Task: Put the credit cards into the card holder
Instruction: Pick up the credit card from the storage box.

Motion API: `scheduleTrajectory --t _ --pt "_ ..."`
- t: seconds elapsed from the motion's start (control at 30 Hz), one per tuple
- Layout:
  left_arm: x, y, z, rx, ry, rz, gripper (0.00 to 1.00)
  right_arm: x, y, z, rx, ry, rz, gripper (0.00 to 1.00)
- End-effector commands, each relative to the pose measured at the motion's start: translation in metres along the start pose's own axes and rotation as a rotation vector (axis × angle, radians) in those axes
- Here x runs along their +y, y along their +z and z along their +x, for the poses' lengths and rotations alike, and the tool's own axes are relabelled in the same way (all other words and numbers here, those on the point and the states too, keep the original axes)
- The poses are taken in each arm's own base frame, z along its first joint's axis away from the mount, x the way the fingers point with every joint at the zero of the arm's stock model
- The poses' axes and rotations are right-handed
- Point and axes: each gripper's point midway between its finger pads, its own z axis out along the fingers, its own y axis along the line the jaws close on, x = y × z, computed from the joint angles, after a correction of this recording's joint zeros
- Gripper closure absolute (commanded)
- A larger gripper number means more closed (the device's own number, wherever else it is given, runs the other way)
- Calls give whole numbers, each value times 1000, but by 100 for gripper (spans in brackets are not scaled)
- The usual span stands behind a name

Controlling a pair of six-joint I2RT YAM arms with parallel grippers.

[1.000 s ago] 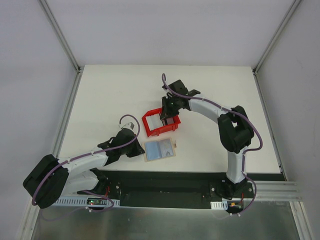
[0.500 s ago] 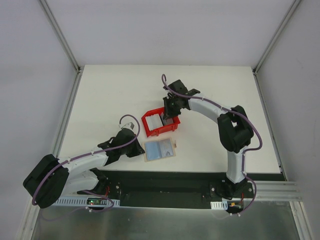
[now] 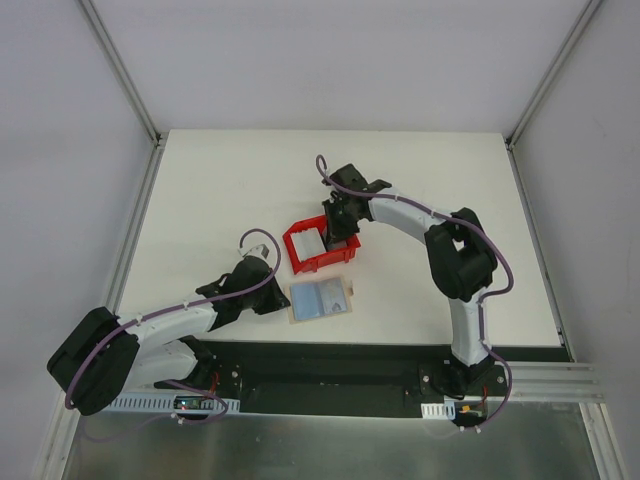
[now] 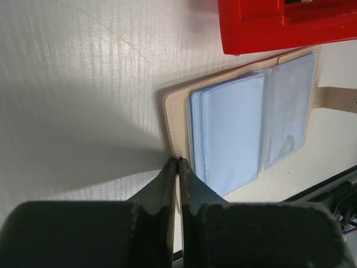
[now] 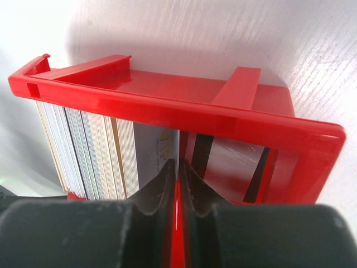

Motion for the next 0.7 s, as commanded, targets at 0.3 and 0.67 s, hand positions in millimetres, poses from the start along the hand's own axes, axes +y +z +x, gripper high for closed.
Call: scheduleTrajectory --t 0.3,0.67 --pt "-2 0 -4 -1 19 6 100 19 -69 -44 -208 -106 23 100" --pt "2 0 4 33 62 13 100 35 -147 -24 -340 -79 -103 100"
